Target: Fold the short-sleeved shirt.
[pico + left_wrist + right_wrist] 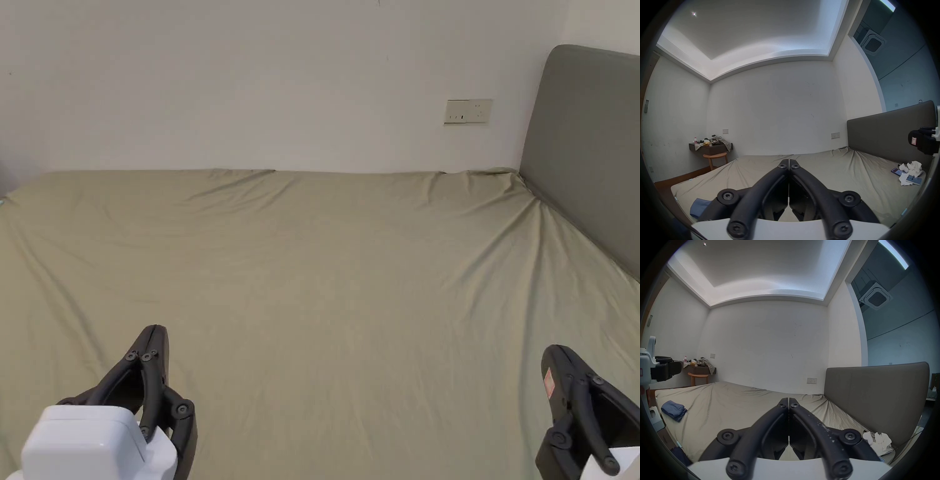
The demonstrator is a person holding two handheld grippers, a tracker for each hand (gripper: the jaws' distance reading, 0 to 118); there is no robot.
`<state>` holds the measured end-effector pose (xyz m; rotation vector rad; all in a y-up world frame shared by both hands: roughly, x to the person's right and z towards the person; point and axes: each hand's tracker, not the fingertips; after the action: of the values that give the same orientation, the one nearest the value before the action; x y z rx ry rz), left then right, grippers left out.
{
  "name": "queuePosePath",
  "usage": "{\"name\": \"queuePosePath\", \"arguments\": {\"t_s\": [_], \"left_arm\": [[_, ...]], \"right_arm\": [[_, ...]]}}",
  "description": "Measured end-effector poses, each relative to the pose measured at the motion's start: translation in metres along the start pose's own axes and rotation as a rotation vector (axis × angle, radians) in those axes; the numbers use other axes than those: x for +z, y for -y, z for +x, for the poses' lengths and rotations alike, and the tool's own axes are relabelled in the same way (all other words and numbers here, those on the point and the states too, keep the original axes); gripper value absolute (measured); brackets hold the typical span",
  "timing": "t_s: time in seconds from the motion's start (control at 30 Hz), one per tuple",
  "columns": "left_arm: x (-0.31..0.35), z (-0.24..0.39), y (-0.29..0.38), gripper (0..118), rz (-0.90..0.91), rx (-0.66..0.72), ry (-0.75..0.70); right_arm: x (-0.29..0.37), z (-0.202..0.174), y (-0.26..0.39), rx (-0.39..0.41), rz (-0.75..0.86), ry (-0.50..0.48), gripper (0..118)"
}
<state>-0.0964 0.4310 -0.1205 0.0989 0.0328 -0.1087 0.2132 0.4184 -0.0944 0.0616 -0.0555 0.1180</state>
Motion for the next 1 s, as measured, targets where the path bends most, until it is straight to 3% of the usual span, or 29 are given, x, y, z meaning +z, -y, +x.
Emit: {"name": "queuePosePath", "arguments": {"t_s": [1.0], "left_arm": [[-0.0002,-0.0022,0.0026,0,-0.006,-0.002,0.002]], "right_arm": [[0.0006,-0.0030,-0.0038,0.014,0.004,-0.014,0]]}}
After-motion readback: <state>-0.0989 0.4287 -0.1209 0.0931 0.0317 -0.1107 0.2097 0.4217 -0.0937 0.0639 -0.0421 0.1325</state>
